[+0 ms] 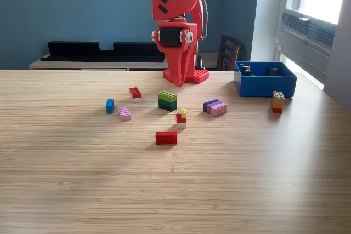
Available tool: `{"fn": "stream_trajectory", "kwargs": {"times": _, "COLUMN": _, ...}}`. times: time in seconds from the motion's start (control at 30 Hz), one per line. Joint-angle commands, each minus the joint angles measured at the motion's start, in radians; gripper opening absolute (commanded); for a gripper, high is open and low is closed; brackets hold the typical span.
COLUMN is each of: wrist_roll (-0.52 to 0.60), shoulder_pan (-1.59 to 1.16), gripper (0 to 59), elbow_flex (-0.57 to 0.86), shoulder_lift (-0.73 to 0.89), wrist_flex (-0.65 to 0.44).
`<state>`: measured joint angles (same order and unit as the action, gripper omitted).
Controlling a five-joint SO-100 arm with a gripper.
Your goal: Grasp a lego block and put it in the bin.
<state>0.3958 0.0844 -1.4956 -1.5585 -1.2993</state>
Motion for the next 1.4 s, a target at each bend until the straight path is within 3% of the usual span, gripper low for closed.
{"fn": "stream_trajectory", "kwargs": {"times": 0.03, "wrist_roll": -0.009, "shoulder_pan": -0.009, "gripper": 0.3, "elbow_flex": 0.012, "shoulder_lift": -0.091, "wrist_flex": 0.015}}
{"fn": "stream_trajectory", "kwargs": {"times": 0.6, "wrist_roll": -0.041, "shoulder_pan": -0.044, "gripper": 0.4, "elbow_flex": 0.057, "shoulder_lift": -0.066, "wrist_flex": 0.014}}
{"fn": "stream_trajectory", "kwargs": {"times": 0.93, "wrist_roll": -0.163, "shoulder_pan": -0.046, "gripper": 21.0, "elbow_flex": 0.21, "shoulder_lift": 0.184, "wrist_flex": -0.069}}
{"fn": "stream_trajectory", "kwargs": {"times": 1.4, "wrist_roll": -0.399, "shoulder_pan": -0.066, "gripper": 25.8, "elbow_flex": 0.295, "shoulder_lift": 0.316, "wrist_flex": -0.152}}
